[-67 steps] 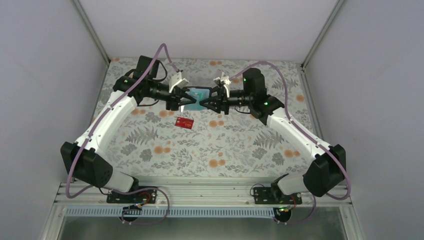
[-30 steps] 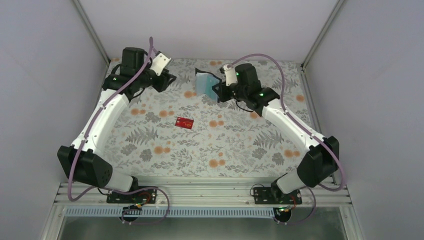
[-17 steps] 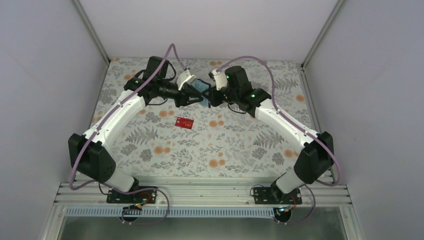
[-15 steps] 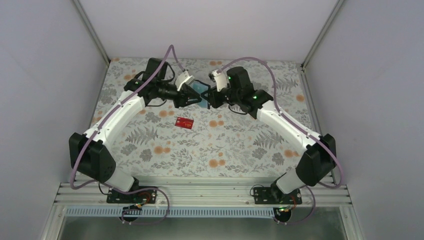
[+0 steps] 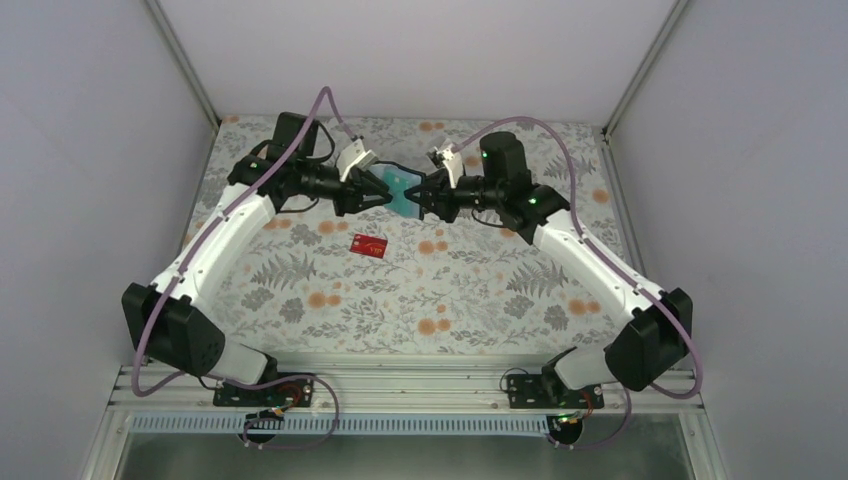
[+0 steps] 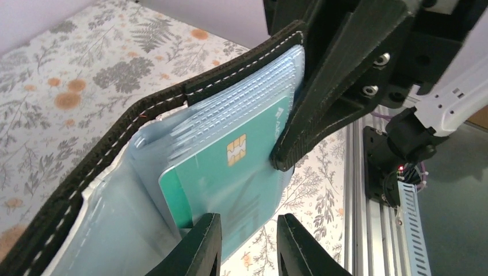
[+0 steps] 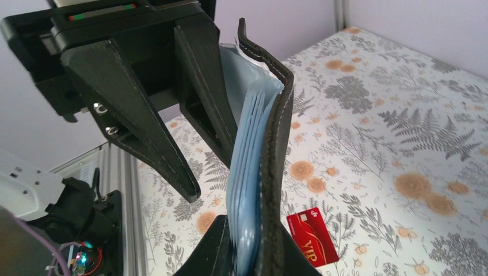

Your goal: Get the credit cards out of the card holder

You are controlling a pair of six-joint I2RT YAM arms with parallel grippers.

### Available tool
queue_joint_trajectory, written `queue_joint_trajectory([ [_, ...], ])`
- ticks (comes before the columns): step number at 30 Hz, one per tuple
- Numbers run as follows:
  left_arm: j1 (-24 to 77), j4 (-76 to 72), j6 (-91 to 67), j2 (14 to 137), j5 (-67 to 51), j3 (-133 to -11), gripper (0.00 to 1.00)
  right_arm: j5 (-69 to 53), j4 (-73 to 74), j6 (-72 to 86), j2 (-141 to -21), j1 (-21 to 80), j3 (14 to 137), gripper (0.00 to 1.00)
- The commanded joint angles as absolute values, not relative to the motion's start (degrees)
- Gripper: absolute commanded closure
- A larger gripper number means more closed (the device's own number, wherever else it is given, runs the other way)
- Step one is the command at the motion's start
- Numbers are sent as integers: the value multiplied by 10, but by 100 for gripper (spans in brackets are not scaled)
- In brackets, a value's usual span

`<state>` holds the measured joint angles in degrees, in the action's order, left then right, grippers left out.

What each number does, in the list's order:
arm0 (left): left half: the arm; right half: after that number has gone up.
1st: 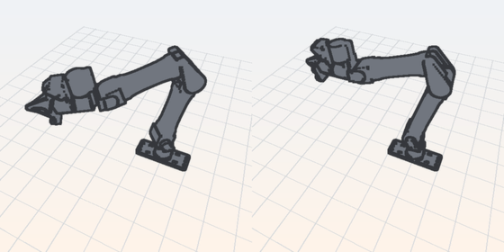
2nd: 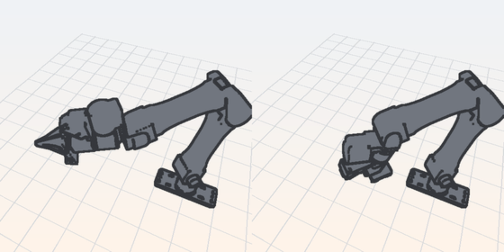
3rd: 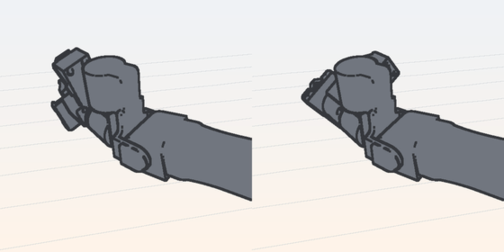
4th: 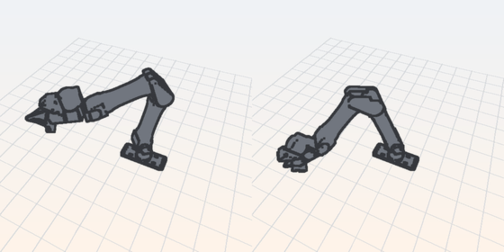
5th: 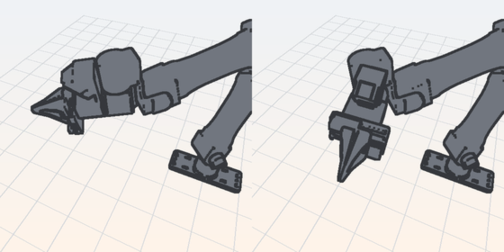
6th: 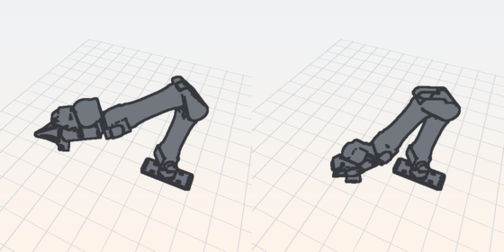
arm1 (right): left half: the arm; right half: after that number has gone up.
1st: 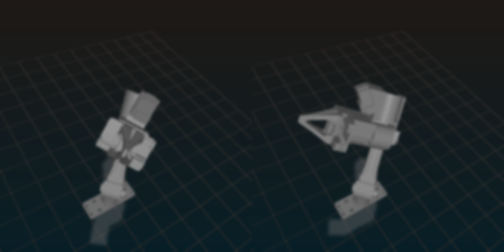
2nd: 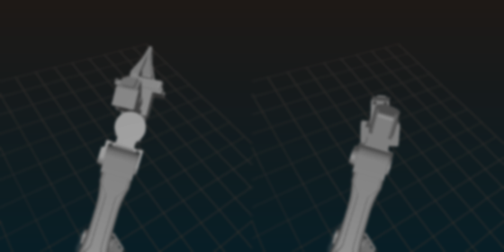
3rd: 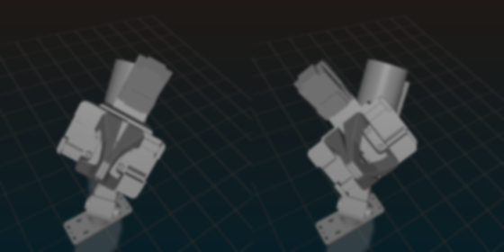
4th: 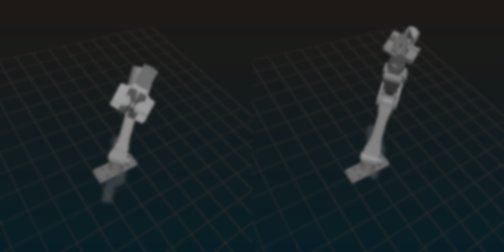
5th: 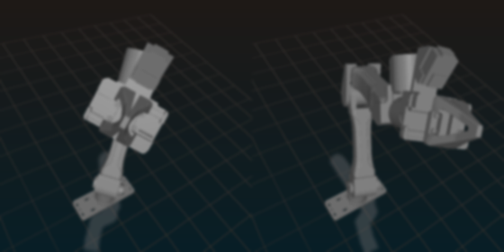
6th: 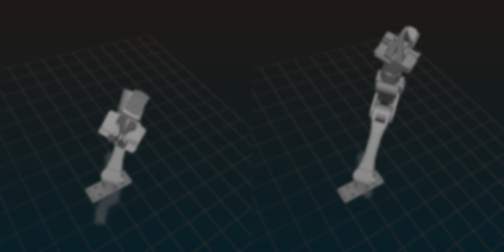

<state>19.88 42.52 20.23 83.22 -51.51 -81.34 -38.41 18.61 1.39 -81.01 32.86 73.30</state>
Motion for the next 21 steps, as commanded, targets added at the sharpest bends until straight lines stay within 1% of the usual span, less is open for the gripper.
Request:
queue_joint_trajectory([
  [1,197,453,259,826,-517,-849,73,-506,160,-28,-777,333,735,96],
  [12,183,504,292,804,-480,-893,73,-522,171,-45,-767,322,742,96],
  [18,183,508,291,804,-483,-889,74,-531,162,-45,-765,320,745,96],
  [21,185,511,292,805,-512,-885,74,-540,156,-45,-765,319,747,96],
])
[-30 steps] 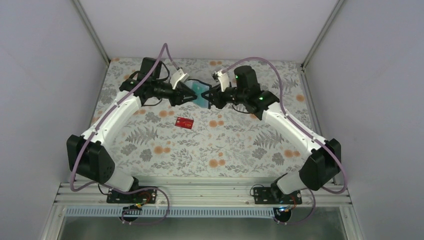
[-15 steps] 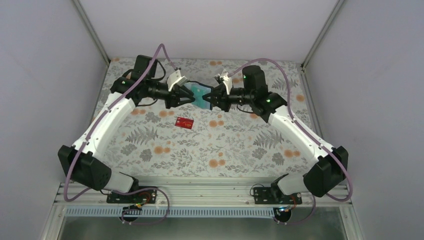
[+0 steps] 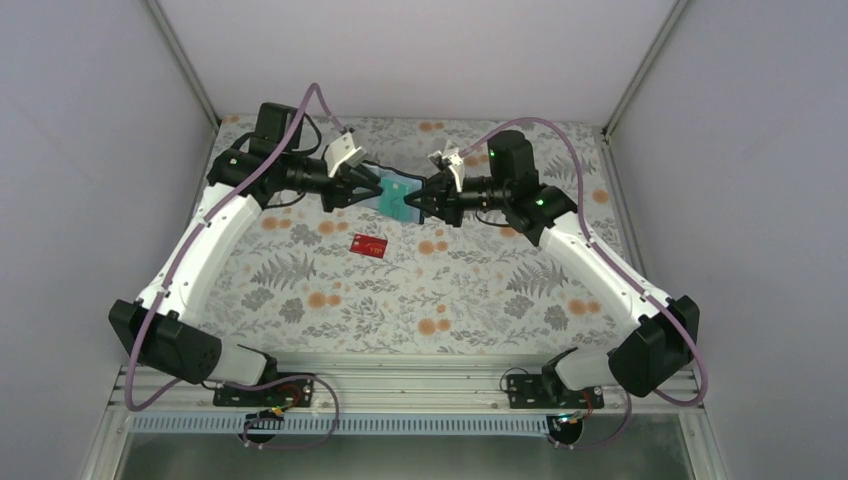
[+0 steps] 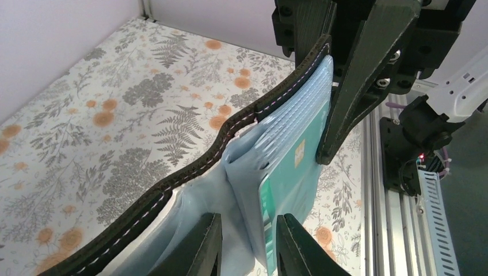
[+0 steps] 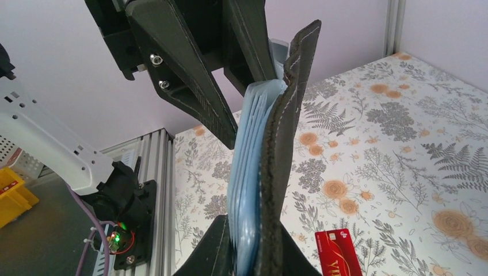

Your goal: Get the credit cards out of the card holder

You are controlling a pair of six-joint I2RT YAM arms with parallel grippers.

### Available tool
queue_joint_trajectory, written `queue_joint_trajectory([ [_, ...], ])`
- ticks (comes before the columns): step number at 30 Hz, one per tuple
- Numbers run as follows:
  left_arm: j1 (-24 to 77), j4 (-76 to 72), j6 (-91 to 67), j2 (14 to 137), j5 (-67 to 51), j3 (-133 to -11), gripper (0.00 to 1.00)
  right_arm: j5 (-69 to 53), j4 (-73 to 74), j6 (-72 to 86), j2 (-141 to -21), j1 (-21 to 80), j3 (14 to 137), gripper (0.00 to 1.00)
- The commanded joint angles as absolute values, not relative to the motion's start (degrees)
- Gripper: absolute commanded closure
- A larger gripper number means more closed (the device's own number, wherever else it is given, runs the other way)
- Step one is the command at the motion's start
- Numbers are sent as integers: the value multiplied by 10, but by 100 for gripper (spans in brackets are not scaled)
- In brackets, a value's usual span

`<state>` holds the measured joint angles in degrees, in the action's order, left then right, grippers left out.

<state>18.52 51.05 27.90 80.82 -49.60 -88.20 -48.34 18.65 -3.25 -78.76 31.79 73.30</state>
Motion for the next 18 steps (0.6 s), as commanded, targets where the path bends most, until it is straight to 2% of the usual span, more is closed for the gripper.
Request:
queue_joint_trajectory([
  [1,187,510,293,805,-526,-881,74,-542,154,-44,-766,318,750,96],
  [5,206,511,300,805,-551,-869,85,-550,152,-43,-769,318,754,96],
  [9,207,534,326,803,-600,-873,90,-547,127,-30,-766,317,745,96],
  [11,208,548,342,803,-627,-878,96,-547,119,-23,-769,316,744,96],
  [16,208,568,350,802,-645,-895,98,-544,118,-20,-770,315,746,96],
  [18,203,572,345,800,-648,-910,98,-540,115,-19,-767,313,739,92],
])
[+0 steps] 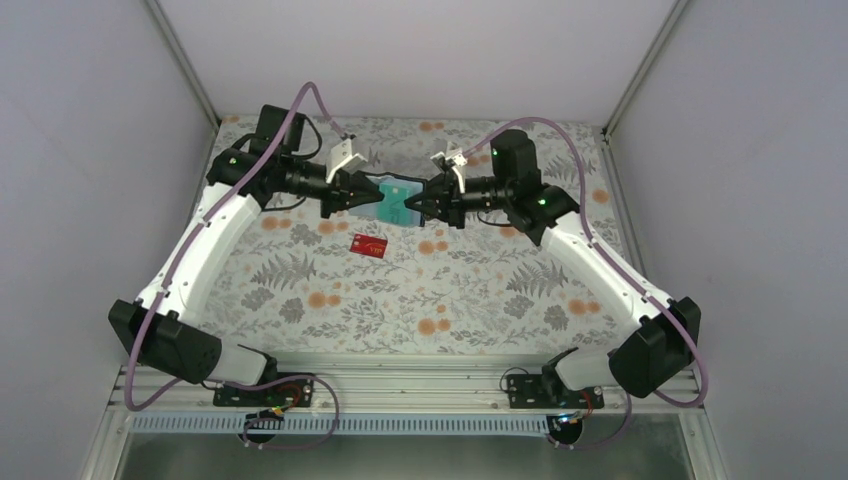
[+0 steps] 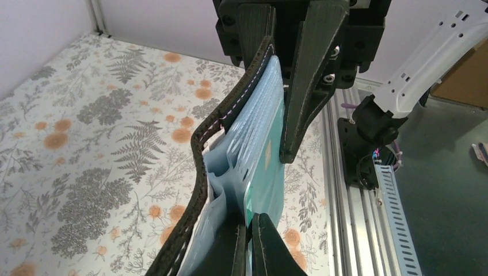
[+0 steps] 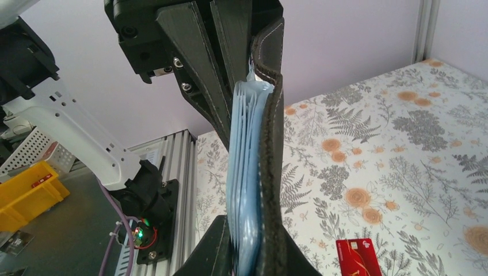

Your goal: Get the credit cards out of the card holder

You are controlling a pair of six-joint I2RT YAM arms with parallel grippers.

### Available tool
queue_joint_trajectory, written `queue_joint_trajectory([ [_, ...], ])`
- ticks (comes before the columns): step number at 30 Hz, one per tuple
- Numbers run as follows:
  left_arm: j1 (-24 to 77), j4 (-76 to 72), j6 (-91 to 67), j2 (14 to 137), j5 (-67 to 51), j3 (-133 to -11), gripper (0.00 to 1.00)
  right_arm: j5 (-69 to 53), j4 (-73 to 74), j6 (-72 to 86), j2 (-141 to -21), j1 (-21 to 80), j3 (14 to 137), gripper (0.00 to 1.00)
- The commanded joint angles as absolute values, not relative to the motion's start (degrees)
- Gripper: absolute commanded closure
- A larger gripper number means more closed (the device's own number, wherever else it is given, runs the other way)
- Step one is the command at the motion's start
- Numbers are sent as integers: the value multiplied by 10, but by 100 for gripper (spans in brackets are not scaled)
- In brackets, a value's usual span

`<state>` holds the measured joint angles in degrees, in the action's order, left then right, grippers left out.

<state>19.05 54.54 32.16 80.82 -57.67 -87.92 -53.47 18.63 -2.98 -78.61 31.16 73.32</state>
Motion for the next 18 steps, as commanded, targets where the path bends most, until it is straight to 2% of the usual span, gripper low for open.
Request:
queue_joint_trajectory([
  [1,199,573,343,798,-652,-917,98,-539,113,-17,-766,312,736,89],
  [4,181,567,326,794,-655,-923,98,-541,102,-14,-765,310,725,80],
  [12,162,558,314,789,-638,-918,98,-541,99,-17,-760,306,715,66],
  [16,157,561,316,790,-639,-925,98,-550,103,-20,-762,304,714,68],
  [18,156,563,317,790,-646,-923,98,-555,100,-19,-765,304,712,78],
])
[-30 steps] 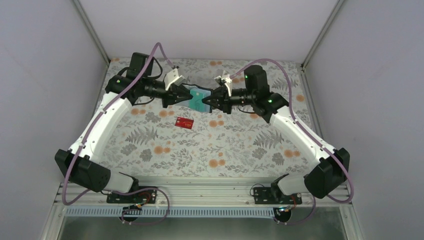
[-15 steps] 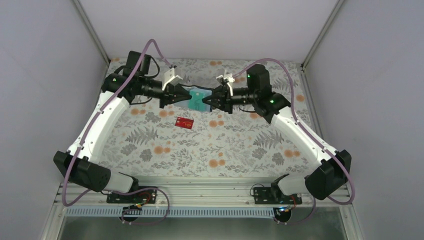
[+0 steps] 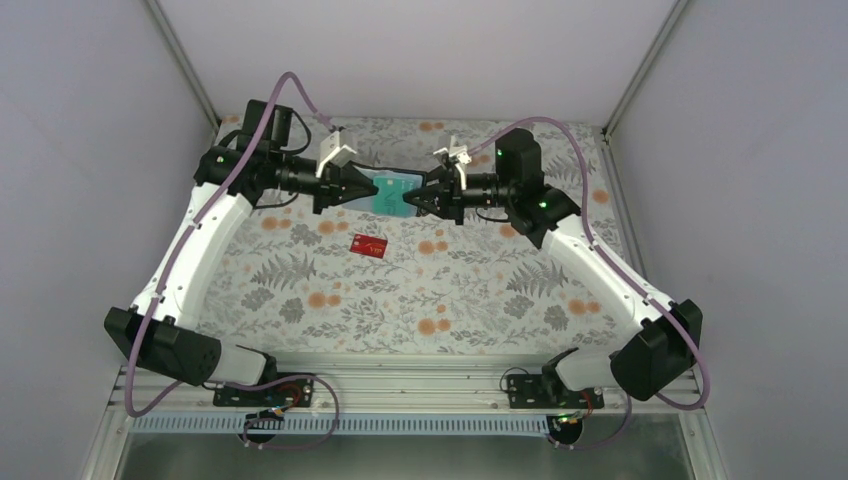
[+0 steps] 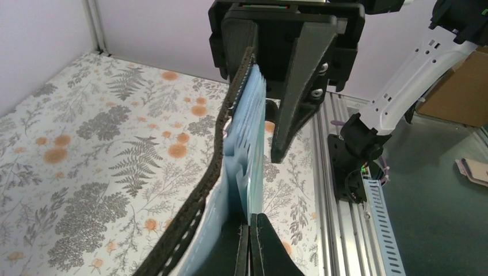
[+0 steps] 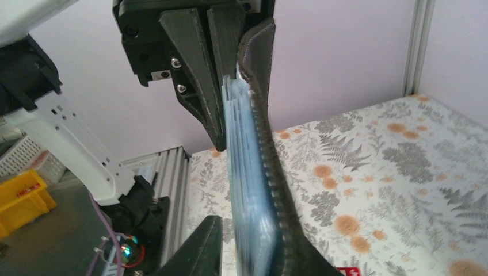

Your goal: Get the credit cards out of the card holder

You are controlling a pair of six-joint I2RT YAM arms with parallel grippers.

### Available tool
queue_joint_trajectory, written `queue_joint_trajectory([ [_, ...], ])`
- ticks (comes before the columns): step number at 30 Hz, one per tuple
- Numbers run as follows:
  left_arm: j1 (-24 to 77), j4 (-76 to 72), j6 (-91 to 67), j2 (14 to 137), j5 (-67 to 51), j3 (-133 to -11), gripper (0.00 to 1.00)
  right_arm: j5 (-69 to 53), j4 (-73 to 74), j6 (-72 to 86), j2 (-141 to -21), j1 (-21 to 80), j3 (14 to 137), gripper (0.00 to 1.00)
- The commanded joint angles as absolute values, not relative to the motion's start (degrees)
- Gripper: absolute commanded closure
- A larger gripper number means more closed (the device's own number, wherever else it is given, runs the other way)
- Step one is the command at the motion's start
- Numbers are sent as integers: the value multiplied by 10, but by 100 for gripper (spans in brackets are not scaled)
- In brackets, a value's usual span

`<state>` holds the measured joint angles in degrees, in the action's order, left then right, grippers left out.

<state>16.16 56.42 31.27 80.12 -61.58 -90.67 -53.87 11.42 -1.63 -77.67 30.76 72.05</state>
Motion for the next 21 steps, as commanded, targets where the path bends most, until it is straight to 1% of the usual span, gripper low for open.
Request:
queue_joint_trajectory([
  [1,156,565,317,790,-651,-922,97,-557,100,-19,-767,304,712,86],
  [2,156,567,320,789,-657,-921,97,-561,102,-19,-769,304,714,94],
  [3,156,571,324,789,-663,-921,98,-562,103,-19,-769,304,714,96],
  [6,156,583,343,786,-672,-919,98,-575,97,-23,-763,301,712,96],
  [10,156,572,340,783,-664,-901,86,-586,86,-17,-751,295,709,96],
  [18,159,556,340,786,-671,-870,84,-604,78,-13,-742,294,712,96],
  [21,165,544,330,789,-665,-864,81,-611,81,-13,-743,294,718,96],
])
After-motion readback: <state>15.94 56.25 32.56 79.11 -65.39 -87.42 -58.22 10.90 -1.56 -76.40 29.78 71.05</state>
